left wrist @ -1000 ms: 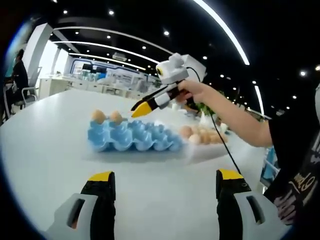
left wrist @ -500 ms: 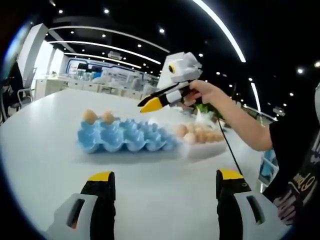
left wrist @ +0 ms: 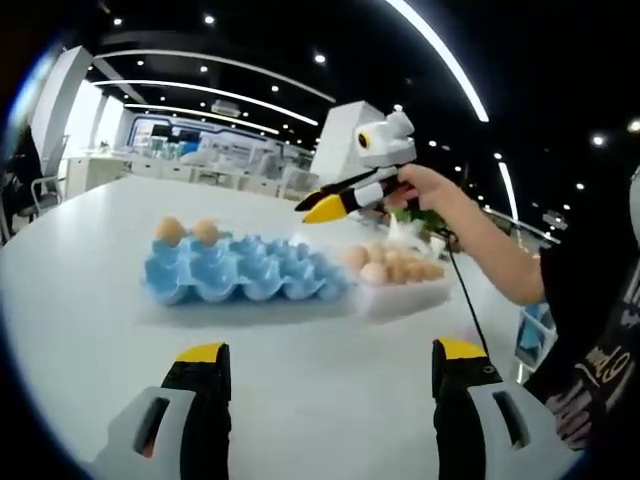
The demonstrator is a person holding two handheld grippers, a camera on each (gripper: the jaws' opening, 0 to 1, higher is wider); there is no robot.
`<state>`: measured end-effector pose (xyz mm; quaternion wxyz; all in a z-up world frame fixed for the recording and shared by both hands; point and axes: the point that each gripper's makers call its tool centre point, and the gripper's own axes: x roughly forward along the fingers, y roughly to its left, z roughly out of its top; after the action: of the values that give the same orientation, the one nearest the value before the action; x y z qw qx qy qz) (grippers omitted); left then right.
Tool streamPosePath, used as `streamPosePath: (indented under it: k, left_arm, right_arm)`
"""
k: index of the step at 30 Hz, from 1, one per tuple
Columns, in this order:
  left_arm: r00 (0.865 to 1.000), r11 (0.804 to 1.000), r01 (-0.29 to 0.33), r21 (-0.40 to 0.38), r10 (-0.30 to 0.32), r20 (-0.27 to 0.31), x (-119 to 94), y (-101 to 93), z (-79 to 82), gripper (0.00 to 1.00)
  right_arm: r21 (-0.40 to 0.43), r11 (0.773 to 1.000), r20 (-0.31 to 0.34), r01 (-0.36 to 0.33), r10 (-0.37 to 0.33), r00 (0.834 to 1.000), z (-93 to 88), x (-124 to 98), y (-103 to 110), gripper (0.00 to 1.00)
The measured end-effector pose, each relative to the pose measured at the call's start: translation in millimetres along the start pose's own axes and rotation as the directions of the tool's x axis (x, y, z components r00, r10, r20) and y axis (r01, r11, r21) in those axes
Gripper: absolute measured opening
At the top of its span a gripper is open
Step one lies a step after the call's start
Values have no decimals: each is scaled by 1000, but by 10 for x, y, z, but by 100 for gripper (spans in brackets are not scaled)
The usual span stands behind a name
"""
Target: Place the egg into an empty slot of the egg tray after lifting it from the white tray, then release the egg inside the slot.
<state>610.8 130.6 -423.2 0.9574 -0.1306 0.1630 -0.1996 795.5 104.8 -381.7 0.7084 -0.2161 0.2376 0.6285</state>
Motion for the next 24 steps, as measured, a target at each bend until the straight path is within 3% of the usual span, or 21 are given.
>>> streamPosePath:
  k: [24]
  left_arm:
    - [999, 1000, 28, 13, -27, -25, 101, -119, -48, 84]
  right_arm:
    - [54, 995, 18, 81, -82, 997, -346, -443, -288, 44]
